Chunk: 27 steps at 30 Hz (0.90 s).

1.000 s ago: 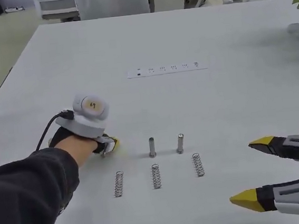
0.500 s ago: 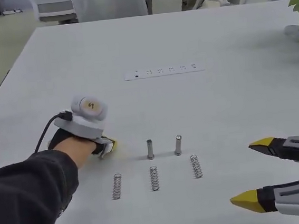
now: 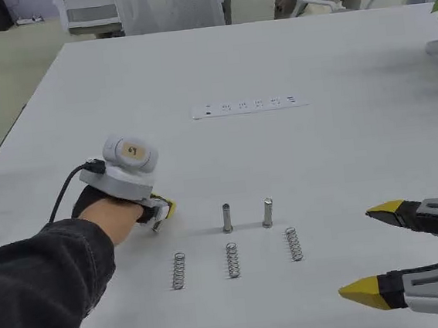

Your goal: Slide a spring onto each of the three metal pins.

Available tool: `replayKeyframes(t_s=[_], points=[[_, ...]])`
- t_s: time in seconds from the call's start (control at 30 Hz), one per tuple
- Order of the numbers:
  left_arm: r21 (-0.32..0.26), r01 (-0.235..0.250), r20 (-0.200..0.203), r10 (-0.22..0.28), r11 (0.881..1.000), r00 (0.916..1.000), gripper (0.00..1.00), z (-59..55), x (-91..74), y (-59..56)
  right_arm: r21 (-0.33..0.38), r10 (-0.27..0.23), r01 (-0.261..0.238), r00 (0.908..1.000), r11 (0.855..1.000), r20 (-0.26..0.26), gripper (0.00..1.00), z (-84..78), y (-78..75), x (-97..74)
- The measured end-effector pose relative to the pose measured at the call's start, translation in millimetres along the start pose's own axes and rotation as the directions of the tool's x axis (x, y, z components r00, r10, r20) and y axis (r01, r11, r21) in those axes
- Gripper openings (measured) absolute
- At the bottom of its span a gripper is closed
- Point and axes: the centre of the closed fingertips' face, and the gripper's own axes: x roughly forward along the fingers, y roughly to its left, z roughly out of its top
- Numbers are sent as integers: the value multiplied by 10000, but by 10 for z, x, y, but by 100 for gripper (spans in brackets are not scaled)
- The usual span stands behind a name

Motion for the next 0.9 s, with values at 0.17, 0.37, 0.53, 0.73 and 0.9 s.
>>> replayKeyframes(t_s=[0.17,0.37,0.53,0.73,0.9], points=[[-87,68,112,-67,9999,9999,0,13,-53,-15,-48,-22,22,10000,10000,31,71,9,-2,-13],[-200,123,321,-116,9997,9994,0,21,-134,-17,-143,-9,10,10000,9999,67,71,39,6,-15],[-303,180,499,-165,9994,9986,0,16,-189,-15,-239,19,-17,10000,9997,85,71,66,18,-9],[-428,219,688,-190,9988,9975,0,-14,-253,-22,-332,43,-40,9999,9994,96,71,88,43,-9],[-564,209,868,-159,9982,9961,0,-45,-315,-32,-385,56,-53,9999,9992,96,71,97,60,-5]])
